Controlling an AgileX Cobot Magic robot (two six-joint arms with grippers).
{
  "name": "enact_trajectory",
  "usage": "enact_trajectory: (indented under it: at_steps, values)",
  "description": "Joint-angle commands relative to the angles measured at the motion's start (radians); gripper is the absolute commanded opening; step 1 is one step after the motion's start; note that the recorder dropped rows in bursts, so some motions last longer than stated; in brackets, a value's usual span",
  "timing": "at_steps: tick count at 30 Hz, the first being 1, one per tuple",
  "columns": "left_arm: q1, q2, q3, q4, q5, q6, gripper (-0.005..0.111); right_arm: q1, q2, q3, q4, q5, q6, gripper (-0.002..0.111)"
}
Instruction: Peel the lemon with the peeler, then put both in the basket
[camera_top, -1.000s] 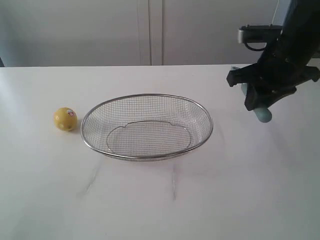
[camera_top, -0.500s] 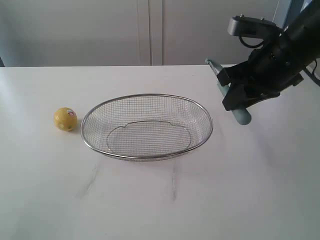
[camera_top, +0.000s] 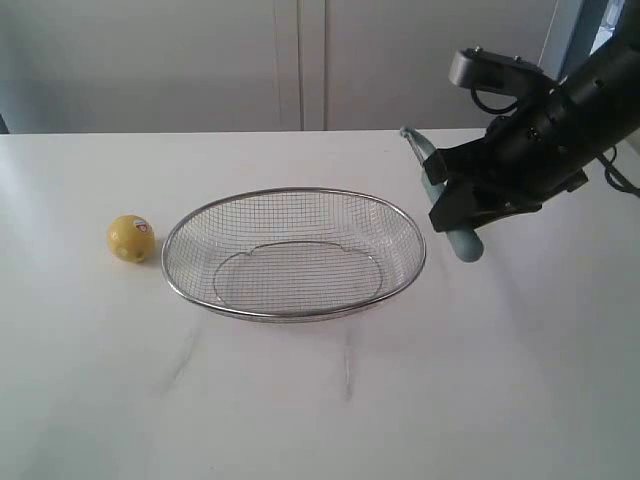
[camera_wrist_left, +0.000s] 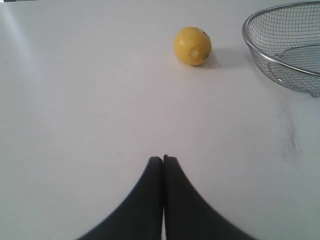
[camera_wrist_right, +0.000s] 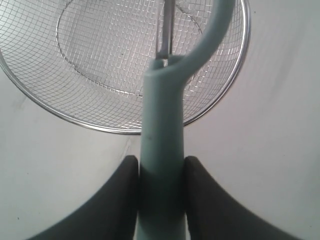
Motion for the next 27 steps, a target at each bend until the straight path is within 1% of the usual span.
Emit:
enact_trajectory:
  at_steps: [1, 20, 23, 27]
  values:
    - [-0.005, -0.005, 0.003, -0.006, 0.003, 0.001, 0.0, -0.003, -0.01, 0.003, 0.008, -0.018, -0.012, 0.0]
    - [-0.005, -0.005, 0.003, -0.006, 0.003, 0.001, 0.0, -0.003, -0.01, 0.003, 0.006, -0.02, -0.012, 0.0]
    - [-0.005, -0.005, 0.003, 0.005, -0.029, 0.0, 0.0, -0.003, -0.01, 0.003, 0.006, -0.02, -0.012, 0.0]
    - [-0.005, -0.005, 0.003, 0.005, -0.113, 0.0, 0.0, -0.003, -0.01, 0.003, 0.006, -0.02, -0.012, 0.0]
